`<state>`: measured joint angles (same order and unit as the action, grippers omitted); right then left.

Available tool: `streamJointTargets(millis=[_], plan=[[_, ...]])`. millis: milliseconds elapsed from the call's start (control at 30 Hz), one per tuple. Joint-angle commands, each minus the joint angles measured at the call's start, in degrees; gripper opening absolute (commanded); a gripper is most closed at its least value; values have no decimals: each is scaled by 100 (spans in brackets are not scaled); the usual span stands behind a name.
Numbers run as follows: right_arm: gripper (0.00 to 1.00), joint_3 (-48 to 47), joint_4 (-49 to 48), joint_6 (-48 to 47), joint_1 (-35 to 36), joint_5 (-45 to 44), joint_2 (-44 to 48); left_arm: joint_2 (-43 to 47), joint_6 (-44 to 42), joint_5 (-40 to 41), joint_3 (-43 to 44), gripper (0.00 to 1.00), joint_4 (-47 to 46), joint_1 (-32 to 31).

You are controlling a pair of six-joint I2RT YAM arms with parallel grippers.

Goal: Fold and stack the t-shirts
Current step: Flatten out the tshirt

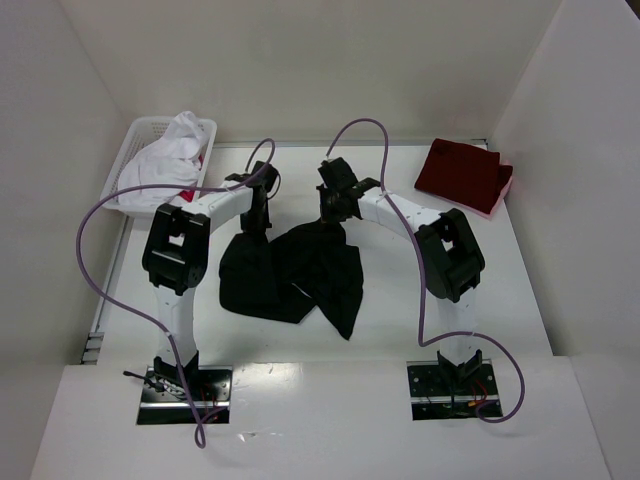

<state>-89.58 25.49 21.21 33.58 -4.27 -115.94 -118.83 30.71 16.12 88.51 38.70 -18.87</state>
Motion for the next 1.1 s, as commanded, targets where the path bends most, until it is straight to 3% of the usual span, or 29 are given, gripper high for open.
streamJointTargets(millis=[0, 33, 67, 267, 500, 700, 833, 933, 1067], plan=[[0, 37, -343, 41, -10, -71, 300, 88, 75, 76, 8, 10, -64, 15], [0, 37, -343, 41, -10, -108, 300, 88, 75, 76, 8, 1, -64, 30], [0, 37, -343, 41, -24, -109, 300, 102, 75, 52, 23, 0, -64, 68], [0, -587, -343, 172, -577, -247, 368, 830, -57, -223, 451, 0, 3, 252], [0, -2281, -74, -100, -1283, -355, 838, 1978, -856, -232, 1926, 0, 340, 569], [0, -3049, -167, -476, -1346, -478, 2033, 2883, -1182, -1111, 3168, 0, 356, 805], [0, -3195, -167, -478, -1346, -478, 2154, 2997, -1182, -1257, 3400, 0, 276, 806], [0, -2951, -88, -601, -1346, -574, 3731, 4374, -1313, -1348, 3325, 0, 217, 868], [0, -2424, 33, -531, -1346, -733, 4869, 5416, -1314, -1225, 2621, 0, 147, 868]])
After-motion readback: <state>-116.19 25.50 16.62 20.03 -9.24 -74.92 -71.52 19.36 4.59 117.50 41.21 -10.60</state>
